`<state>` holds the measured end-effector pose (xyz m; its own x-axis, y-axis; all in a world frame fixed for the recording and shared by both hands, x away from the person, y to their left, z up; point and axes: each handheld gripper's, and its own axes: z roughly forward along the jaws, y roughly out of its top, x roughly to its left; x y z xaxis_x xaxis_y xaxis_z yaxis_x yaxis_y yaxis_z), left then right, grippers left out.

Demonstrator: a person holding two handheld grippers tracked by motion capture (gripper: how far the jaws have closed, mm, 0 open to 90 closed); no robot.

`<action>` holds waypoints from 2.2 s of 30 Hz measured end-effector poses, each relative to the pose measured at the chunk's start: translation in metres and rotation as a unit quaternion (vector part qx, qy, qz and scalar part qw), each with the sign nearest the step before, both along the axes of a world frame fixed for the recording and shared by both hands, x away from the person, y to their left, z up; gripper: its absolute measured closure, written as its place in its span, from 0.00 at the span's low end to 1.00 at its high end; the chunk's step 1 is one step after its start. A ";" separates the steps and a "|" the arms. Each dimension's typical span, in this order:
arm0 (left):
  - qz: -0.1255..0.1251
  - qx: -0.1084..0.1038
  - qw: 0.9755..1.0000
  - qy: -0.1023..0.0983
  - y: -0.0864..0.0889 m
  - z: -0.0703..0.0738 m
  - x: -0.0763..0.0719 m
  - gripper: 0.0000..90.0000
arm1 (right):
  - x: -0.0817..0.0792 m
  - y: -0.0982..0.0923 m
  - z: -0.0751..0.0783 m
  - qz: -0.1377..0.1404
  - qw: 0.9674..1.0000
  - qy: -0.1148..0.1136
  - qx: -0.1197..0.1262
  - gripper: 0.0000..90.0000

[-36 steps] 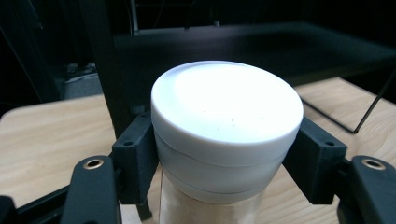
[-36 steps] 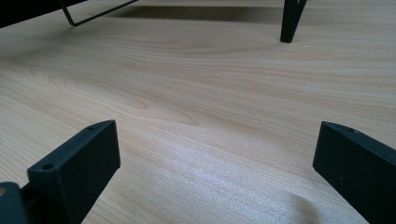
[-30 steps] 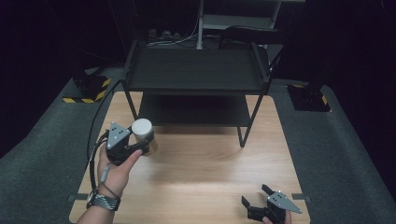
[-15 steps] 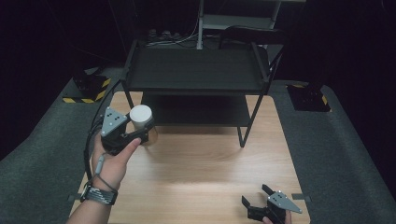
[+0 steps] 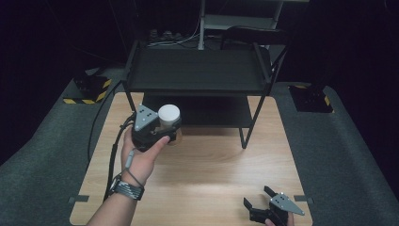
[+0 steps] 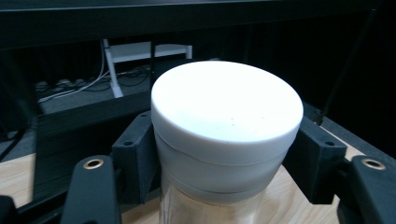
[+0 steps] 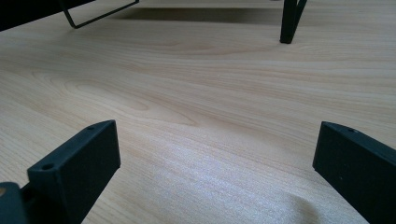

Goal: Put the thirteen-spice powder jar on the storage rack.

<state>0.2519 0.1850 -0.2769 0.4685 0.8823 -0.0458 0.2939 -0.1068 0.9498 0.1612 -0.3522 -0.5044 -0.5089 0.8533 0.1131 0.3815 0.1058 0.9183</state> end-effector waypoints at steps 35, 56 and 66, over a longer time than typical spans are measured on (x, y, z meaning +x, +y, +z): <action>0.024 0.002 1.000 0.015 -0.063 0.002 0.063 0.37 | 0.000 -0.007 -0.004 0.008 1.000 -0.006 0.016 0.00; 0.064 0.010 0.998 0.008 -0.073 -0.004 0.087 0.37 | 0.000 -0.010 -0.006 0.011 1.000 -0.008 0.027 0.00; 0.064 0.005 0.998 0.015 -0.070 -0.004 0.090 0.37 | 0.000 -0.010 -0.006 0.011 1.000 -0.007 0.028 0.00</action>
<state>0.3419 0.1155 -0.2812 0.3497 0.9356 -0.0491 0.3343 -0.0756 0.9394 0.1611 -0.3622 -0.5104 -0.5291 0.8348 0.1523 0.3664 0.0629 0.9283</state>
